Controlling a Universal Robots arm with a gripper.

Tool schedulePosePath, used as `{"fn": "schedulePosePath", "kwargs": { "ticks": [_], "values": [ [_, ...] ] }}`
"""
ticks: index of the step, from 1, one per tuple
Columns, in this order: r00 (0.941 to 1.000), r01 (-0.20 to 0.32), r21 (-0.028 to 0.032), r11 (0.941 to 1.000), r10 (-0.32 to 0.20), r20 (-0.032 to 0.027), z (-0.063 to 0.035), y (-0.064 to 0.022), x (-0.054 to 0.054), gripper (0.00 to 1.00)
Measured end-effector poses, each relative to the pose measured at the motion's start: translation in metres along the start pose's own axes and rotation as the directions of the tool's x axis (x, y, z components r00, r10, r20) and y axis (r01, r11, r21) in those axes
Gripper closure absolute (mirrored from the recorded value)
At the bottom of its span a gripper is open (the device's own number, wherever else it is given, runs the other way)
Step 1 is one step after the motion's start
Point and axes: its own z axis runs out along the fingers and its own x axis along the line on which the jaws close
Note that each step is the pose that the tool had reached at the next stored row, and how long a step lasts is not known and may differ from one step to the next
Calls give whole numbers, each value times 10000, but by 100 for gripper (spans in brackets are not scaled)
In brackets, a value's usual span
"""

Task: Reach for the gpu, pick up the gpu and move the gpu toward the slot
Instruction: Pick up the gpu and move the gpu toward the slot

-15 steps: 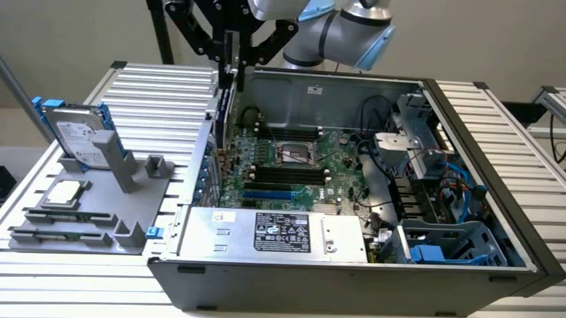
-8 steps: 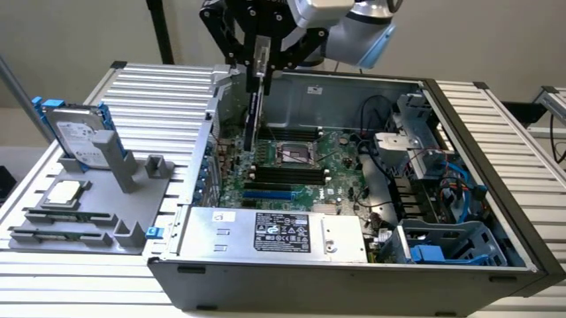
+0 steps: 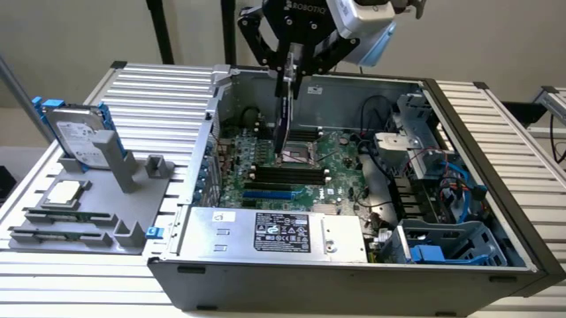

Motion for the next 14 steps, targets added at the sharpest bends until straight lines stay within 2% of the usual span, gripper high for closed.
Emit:
{"fn": "schedulePosePath", "kwargs": {
  "ticks": [6, 11, 14],
  "values": [
    [10000, 0, 1, 10000, 0, 0, 92, 107, -222, 74],
    [10000, 13, 7, 10000, -13, 4, 175, 199, -319, 74],
    [10000, 43, 12, 10000, -44, 52, 212, 237, -351, 74]
  ]
}}
